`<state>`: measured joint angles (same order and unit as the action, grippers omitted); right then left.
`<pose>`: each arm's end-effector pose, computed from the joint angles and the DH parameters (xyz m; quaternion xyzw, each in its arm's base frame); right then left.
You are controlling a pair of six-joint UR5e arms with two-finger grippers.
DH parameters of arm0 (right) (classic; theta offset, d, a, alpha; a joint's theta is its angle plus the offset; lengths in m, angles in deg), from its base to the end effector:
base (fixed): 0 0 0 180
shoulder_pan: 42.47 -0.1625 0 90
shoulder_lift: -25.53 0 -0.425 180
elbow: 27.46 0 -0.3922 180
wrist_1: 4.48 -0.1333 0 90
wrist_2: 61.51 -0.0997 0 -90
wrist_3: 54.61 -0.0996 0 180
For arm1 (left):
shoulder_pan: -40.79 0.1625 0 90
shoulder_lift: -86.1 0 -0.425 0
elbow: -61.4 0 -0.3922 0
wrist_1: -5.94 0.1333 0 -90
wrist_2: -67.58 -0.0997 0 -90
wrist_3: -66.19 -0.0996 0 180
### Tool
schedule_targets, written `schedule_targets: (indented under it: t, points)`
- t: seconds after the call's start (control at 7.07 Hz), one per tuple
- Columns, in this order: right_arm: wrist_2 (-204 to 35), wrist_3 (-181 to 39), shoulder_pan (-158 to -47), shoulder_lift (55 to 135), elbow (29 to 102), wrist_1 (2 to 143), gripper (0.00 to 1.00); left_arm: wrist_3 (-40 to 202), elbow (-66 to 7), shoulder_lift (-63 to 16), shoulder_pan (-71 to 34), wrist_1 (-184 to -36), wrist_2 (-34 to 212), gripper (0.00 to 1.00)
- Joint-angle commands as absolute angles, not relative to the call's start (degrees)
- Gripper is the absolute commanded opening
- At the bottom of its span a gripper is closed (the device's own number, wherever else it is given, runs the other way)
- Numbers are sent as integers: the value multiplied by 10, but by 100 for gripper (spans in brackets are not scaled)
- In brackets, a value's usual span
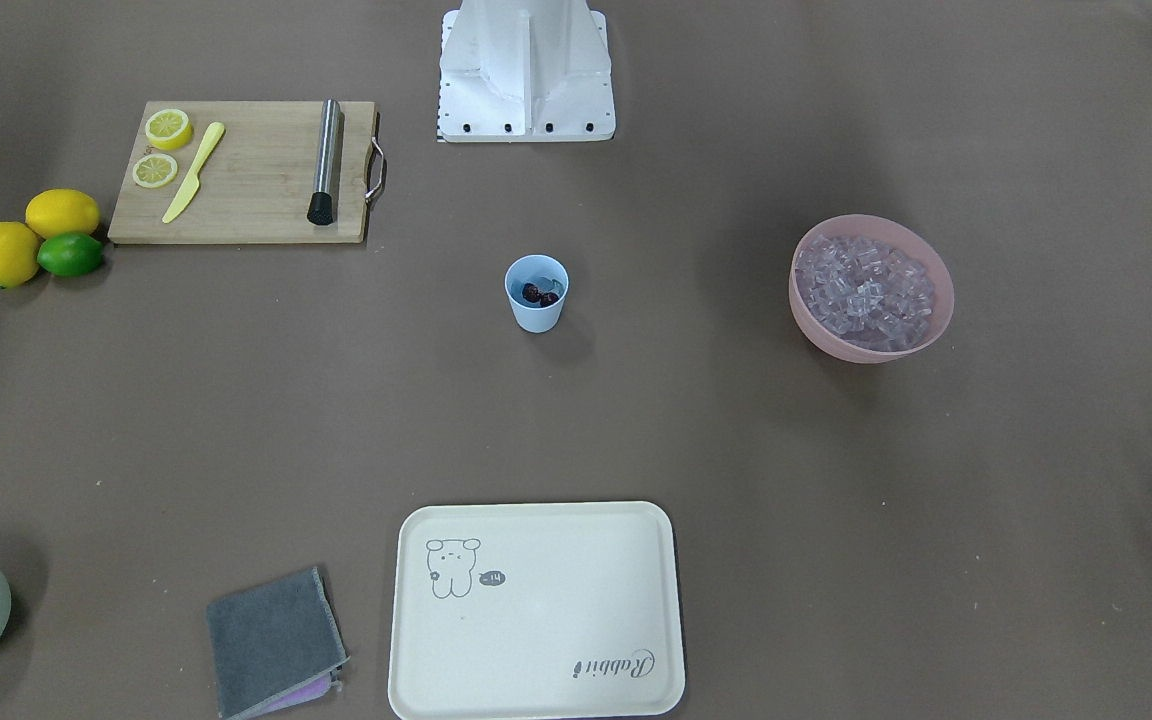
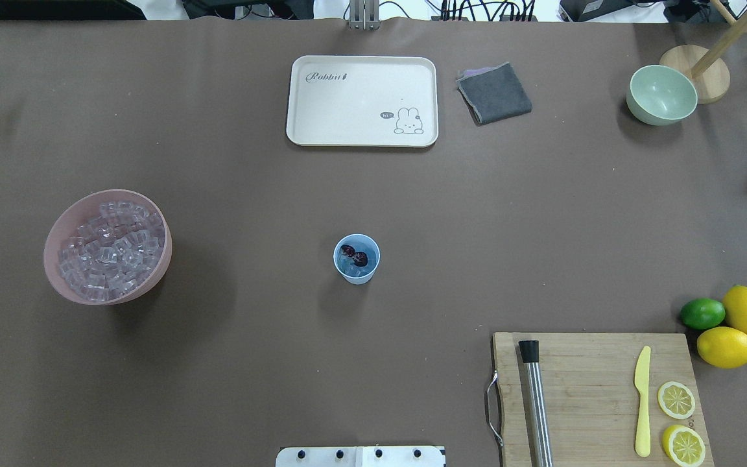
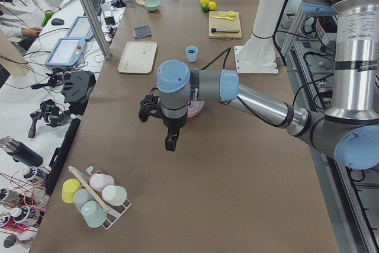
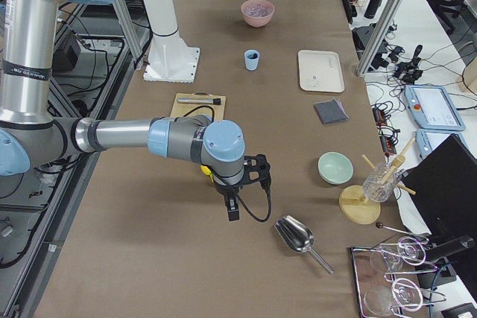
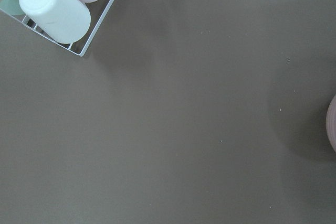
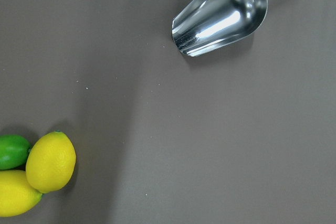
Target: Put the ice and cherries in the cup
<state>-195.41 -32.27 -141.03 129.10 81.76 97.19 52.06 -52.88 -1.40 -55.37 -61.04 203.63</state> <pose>0.1204 -0.3684 0.6189 0.0525 -0.3728 -0.0916 0.9219 -0.1089 -0.4347 0.5128 0.0591 0.3867 0.0597 0.9183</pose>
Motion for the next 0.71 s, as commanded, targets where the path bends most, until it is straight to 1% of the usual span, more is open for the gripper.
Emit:
schedule_targets:
  t: [0.0, 0.28, 0.57]
  points:
    - [-1957, -322, -1410, 1297, 813, 969, 100, 520, -531, -16, -554, -610, 2036, 98]
    - [-1958, -324, -1408, 1296, 813, 969, 100, 520, -531, -18, -553, -611, 2036, 98]
    - [-1961, -325, -1408, 1296, 813, 969, 100, 520, -531, -14, -555, -642, 2033, 98]
